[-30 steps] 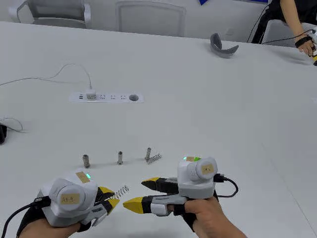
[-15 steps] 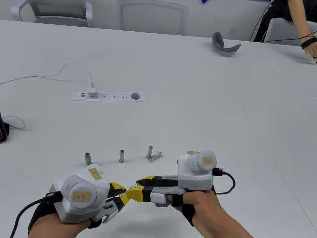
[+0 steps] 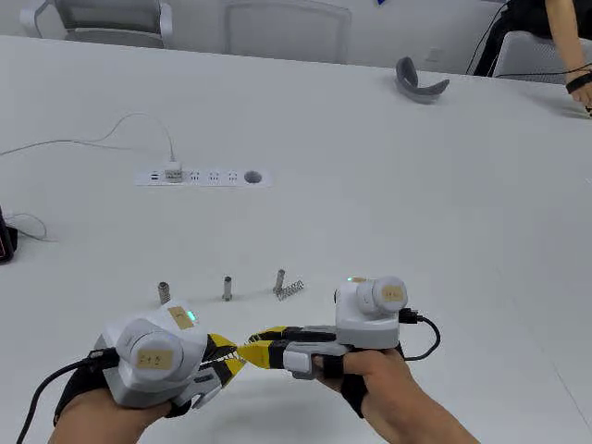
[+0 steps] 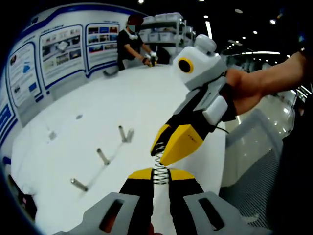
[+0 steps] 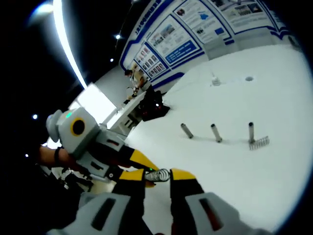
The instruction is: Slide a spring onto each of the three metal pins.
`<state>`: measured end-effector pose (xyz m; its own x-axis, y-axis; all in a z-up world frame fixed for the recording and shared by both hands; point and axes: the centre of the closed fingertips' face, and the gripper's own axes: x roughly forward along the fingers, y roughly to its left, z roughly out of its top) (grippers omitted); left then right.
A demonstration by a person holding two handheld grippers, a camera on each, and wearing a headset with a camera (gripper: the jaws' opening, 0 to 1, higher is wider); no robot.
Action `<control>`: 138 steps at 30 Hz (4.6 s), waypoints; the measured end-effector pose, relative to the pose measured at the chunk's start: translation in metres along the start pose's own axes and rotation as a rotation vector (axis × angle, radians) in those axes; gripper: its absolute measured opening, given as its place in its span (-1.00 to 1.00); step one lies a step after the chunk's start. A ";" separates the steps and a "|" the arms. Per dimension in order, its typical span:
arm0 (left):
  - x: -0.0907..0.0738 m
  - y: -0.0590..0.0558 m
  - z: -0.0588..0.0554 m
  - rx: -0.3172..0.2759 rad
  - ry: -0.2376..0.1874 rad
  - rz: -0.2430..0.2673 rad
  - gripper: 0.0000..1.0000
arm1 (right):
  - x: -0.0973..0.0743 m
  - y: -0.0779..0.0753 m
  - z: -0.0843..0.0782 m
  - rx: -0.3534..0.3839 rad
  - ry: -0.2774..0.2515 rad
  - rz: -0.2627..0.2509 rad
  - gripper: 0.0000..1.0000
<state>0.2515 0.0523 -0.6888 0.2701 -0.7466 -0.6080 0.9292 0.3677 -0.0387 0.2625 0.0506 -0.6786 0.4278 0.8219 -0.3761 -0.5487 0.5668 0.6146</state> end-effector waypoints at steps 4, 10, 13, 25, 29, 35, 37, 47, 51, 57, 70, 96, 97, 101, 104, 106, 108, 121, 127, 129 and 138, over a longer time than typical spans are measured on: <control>0.001 0.000 0.001 0.008 0.002 -0.007 -0.80 | -0.001 0.000 0.002 0.007 0.000 -0.003 -0.68; 0.000 0.002 0.003 0.013 0.001 -0.008 -0.80 | -0.001 0.002 0.004 0.000 0.001 0.008 -0.71; -0.001 0.003 0.005 0.019 -0.002 -0.010 -0.80 | -0.001 0.004 0.006 -0.009 0.004 0.016 -0.72; 0.001 0.003 0.012 0.031 -0.019 -0.036 -0.81 | -0.004 0.011 0.014 -0.171 0.102 0.027 -0.75; 0.002 0.001 0.013 0.036 -0.021 -0.049 -0.81 | -0.004 0.013 0.013 -0.223 0.144 0.027 -0.75; 0.002 -0.001 0.016 0.038 -0.034 -0.070 -0.81 | -0.007 0.015 0.013 -0.321 0.216 0.038 -0.75; 0.002 -0.001 0.018 0.032 -0.049 -0.079 -0.81 | -0.008 0.016 0.015 -0.350 0.235 0.044 -0.75; 0.003 -0.005 0.040 0.069 -0.117 -0.135 -0.81 | -0.021 0.022 0.023 -0.637 0.434 0.080 -0.75; 0.004 -0.009 0.047 0.077 -0.138 -0.163 -0.81 | -0.027 0.024 0.024 -0.717 0.510 0.103 -0.75; 0.006 -0.018 0.052 0.112 -0.140 -0.204 -0.81 | -0.033 0.025 0.016 -0.814 0.623 0.138 -0.75; 0.012 -0.026 0.041 0.220 -0.053 -0.227 -0.81 | -0.032 0.019 -0.001 -0.889 0.736 0.147 -0.75; 0.003 -0.017 0.027 0.072 -0.089 -0.157 -0.62 | -0.036 0.013 -0.014 -0.867 0.732 0.130 -0.75; 0.002 -0.016 0.026 0.060 -0.093 -0.154 -0.61 | -0.036 0.012 -0.015 -0.865 0.733 0.128 -0.75; -0.002 -0.010 0.022 0.032 -0.098 -0.135 -0.58 | -0.037 0.008 -0.017 -0.856 0.738 0.118 -0.75; -0.004 -0.005 0.019 0.007 -0.103 -0.121 -0.57 | -0.039 0.006 -0.019 -0.850 0.741 0.115 -0.75; -0.007 -0.003 0.017 -0.005 -0.106 -0.118 -0.57 | -0.040 0.003 -0.020 -0.847 0.748 0.103 -0.75; -0.008 -0.001 0.014 -0.009 -0.103 -0.107 -0.56 | -0.041 0.001 -0.021 -0.847 0.754 0.096 -0.75; -0.018 0.021 -0.011 -0.084 -0.089 -0.022 -0.47 | -0.048 -0.018 -0.027 -0.830 0.781 0.062 -0.75; -0.024 0.035 -0.017 -0.114 -0.089 0.024 -0.41 | -0.046 -0.026 -0.023 -0.827 0.785 0.045 -0.75; -0.025 0.041 -0.019 -0.122 -0.088 0.043 -0.38 | -0.043 -0.029 -0.021 -0.824 0.783 0.041 -0.75; -0.036 0.061 -0.029 -0.172 -0.091 0.108 -0.25 | -0.029 -0.040 -0.011 -0.853 0.790 0.035 -0.75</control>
<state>0.2907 0.1175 -0.6924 0.3948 -0.7418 -0.5421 0.8388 0.5318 -0.1167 0.2639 0.0046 -0.7002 0.0006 0.4744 -0.8803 -0.9854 0.1501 0.0802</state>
